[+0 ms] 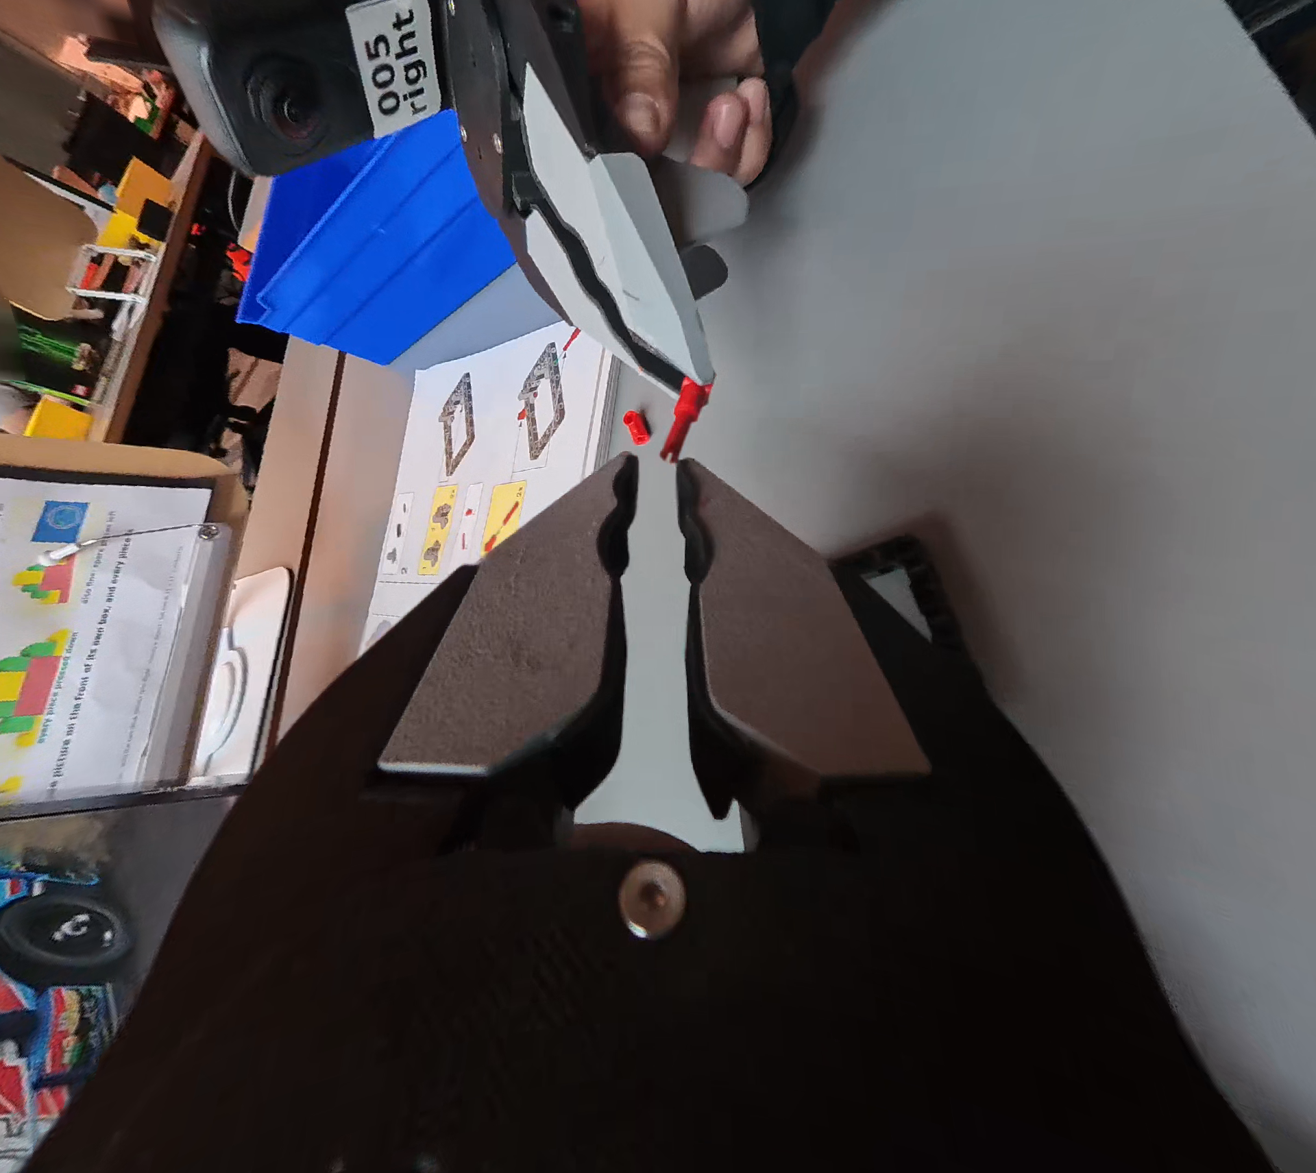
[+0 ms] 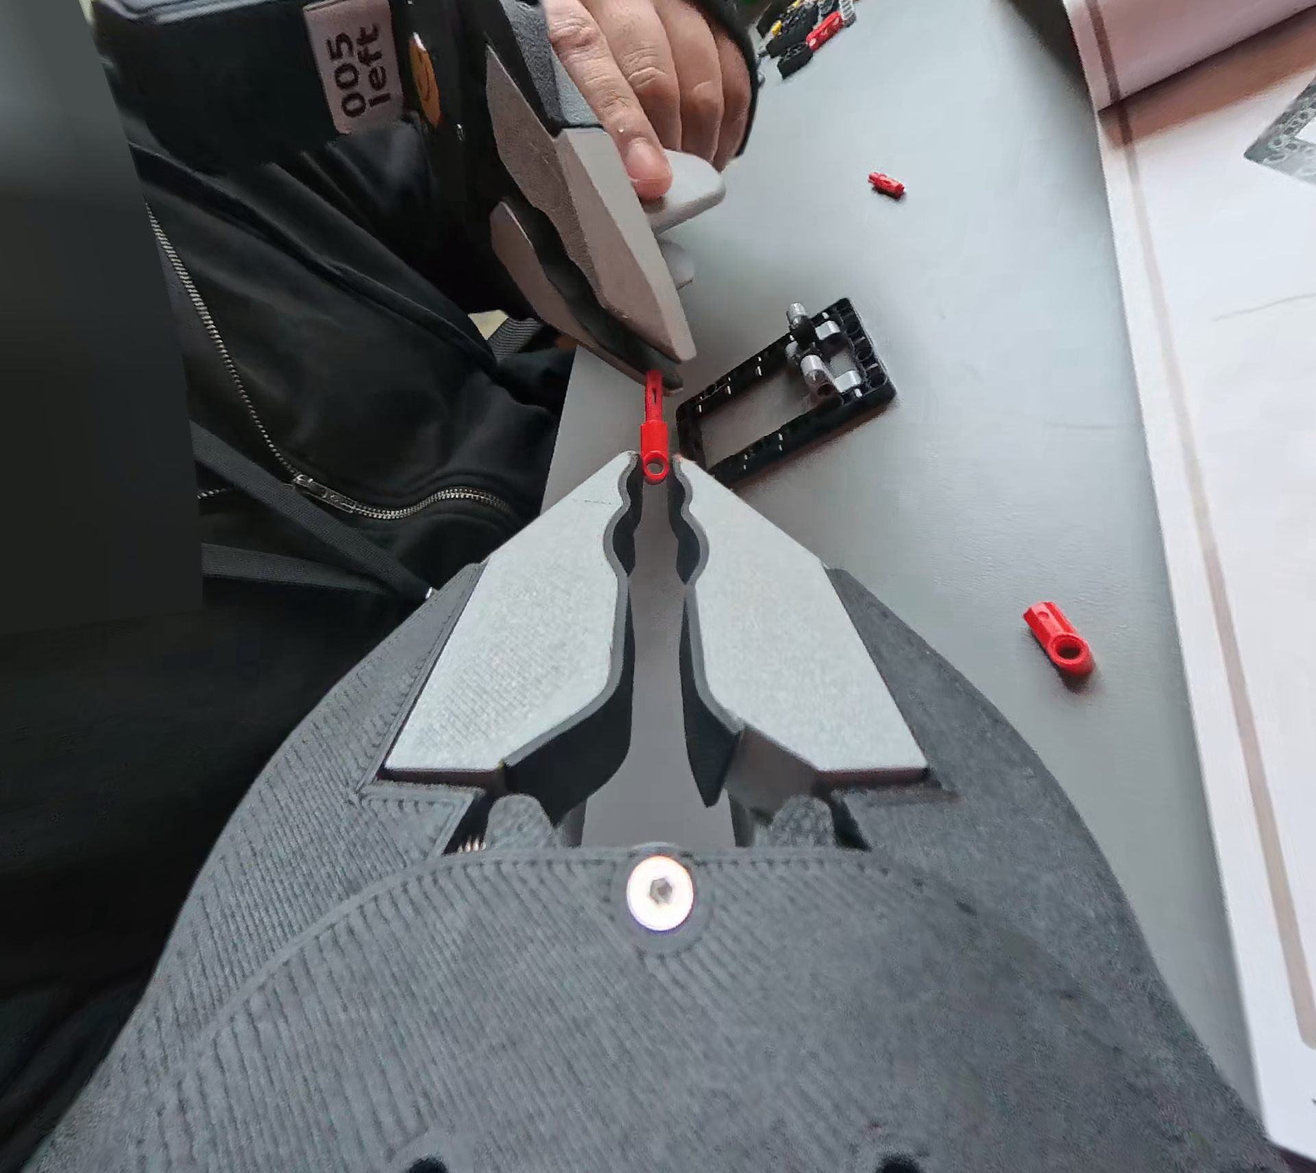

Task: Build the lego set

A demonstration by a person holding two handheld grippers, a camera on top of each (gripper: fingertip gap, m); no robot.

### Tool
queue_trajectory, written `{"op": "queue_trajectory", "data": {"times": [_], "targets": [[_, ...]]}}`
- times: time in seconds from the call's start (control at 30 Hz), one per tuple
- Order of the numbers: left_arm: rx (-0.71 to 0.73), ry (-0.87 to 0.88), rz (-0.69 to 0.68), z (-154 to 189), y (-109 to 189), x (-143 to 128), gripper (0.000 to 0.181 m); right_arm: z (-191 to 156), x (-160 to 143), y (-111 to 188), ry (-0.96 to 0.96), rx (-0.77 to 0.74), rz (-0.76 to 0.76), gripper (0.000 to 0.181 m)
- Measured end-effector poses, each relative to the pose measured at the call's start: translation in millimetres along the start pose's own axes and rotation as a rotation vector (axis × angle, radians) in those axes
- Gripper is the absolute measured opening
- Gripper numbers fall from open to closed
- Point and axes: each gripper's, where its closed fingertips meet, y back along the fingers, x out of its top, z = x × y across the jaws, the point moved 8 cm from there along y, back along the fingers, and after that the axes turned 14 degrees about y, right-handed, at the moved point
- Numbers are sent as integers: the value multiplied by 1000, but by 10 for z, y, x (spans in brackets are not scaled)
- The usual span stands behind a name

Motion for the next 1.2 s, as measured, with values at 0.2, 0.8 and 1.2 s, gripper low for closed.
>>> {"op": "queue_trajectory", "data": {"times": [0.2, 0.8, 1.2], "targets": [[-9, -75, -47, 35, -60, -12, 4, 50, -36, -2, -56, -13, -15, 4], [-42, 38, -108, 3, -153, -127, 2, -102, 10, -243, 594, -552, -322, 14], [-76, 79, -81, 25, -135, -160, 2, -246, 36, -347, 852, -630, -360, 7]]}}
